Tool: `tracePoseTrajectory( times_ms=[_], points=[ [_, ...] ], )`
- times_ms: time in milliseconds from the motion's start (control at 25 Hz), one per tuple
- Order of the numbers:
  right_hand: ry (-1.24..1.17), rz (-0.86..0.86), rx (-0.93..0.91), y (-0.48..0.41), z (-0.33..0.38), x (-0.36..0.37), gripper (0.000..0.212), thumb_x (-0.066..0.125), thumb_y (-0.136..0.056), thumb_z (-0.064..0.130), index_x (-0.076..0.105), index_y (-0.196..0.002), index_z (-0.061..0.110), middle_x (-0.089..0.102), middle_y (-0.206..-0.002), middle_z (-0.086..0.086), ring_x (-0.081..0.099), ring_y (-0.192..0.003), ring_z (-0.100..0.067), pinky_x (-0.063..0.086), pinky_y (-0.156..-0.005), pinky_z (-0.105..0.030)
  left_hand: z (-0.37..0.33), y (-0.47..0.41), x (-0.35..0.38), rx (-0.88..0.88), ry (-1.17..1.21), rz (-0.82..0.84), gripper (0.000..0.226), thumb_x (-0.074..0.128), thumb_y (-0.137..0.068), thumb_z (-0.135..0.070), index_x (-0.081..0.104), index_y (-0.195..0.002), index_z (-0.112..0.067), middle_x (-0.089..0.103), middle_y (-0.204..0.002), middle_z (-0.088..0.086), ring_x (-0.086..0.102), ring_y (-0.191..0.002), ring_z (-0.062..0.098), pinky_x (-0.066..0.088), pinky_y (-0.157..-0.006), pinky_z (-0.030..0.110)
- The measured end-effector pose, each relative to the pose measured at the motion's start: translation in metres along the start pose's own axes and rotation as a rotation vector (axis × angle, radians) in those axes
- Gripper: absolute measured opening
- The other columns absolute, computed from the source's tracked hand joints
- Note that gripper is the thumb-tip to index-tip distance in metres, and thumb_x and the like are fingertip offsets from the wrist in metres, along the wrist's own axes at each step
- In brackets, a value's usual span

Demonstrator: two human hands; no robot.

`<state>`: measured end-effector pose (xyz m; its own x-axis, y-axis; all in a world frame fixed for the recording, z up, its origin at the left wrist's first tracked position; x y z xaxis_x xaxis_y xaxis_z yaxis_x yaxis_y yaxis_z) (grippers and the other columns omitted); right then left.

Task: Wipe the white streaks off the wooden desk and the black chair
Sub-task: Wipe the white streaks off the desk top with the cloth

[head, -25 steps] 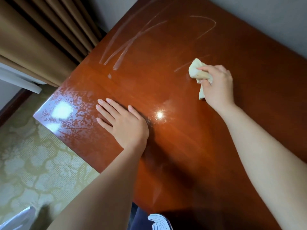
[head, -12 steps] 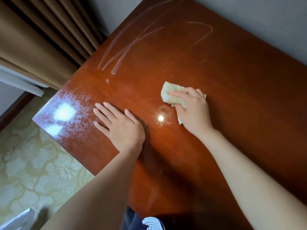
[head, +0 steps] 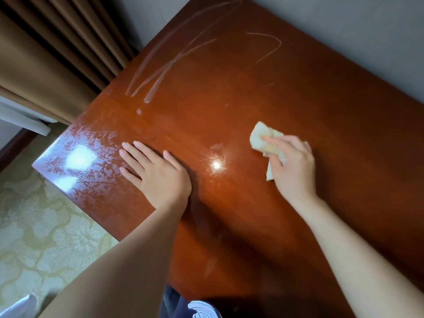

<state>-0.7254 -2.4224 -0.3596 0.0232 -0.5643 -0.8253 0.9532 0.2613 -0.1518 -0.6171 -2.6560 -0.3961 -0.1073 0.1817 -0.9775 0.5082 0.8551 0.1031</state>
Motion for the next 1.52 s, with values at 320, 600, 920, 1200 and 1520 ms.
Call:
tracePoseTrajectory(
  times_ms=[320,600,920,1200,1520],
  points=[
    [0.075,-0.05,0.329,-0.128,-0.002,0.014,0.036,0.052,-0.091,0.005,0.06,-0.122,0.022,0.052,-0.127,-0.005,0.046,-0.115,-0.027,0.036,-0.092,-0.028,0.0,0.002,0.001,-0.011,-0.003,-0.024,0.065,0.011,-0.096,-0.036,0.005,-0.15,-0.001,0.004,-0.159,0.018,0.0,-0.147,0.031,0.001,-0.118,0.049],
    [0.061,0.189,0.024,-0.124,0.044,0.05,0.038,0.056,-0.089,0.01,0.06,-0.124,0.025,0.054,-0.126,-0.003,0.048,-0.111,-0.027,0.032,-0.086,-0.022,0.0,0.0,0.001,-0.013,-0.015,-0.025,0.064,0.014,-0.097,-0.035,0.006,-0.15,-0.001,0.004,-0.159,0.018,0.001,-0.147,0.031,0.002,-0.117,0.05],
    [-0.112,0.518,-0.359,-0.007,0.068,0.05,0.043,0.056,-0.077,0.0,0.07,-0.107,0.028,0.059,-0.102,0.007,0.043,-0.092,-0.012,0.033,-0.085,-0.022,-0.001,0.0,0.001,-0.011,-0.011,-0.01,0.062,0.017,-0.099,-0.033,0.003,-0.151,-0.001,0.0,-0.159,0.017,-0.002,-0.147,0.031,0.0,-0.118,0.049],
    [-0.024,0.751,-0.619,-0.006,0.071,0.04,0.054,0.061,-0.069,-0.014,0.07,-0.11,0.022,0.061,-0.102,0.008,0.031,-0.094,0.002,0.042,-0.083,-0.024,-0.001,0.003,0.001,-0.009,0.006,-0.018,0.063,0.014,-0.098,-0.035,0.005,-0.151,-0.001,0.002,-0.159,0.017,-0.002,-0.147,0.031,0.002,-0.118,0.05],
    [-0.001,0.631,-0.553,-0.095,0.168,0.115,0.044,0.046,-0.088,-0.002,0.063,-0.122,0.021,0.056,-0.122,-0.001,0.041,-0.108,-0.016,0.038,-0.097,-0.029,0.0,0.003,0.002,-0.031,0.032,-0.045,0.064,0.017,-0.096,-0.034,0.015,-0.149,0.002,0.011,-0.157,0.021,0.007,-0.146,0.034,0.009,-0.117,0.052]
  ],
)
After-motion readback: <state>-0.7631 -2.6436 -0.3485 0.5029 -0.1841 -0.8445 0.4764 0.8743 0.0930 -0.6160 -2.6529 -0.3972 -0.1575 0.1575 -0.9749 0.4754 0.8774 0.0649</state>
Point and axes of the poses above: each hand's wrist, its own y-axis away from the middle knuckle, its own x-axis out of the palm, z = x × y, the point moved 5 cm from there along -y, towards the middle knuckle
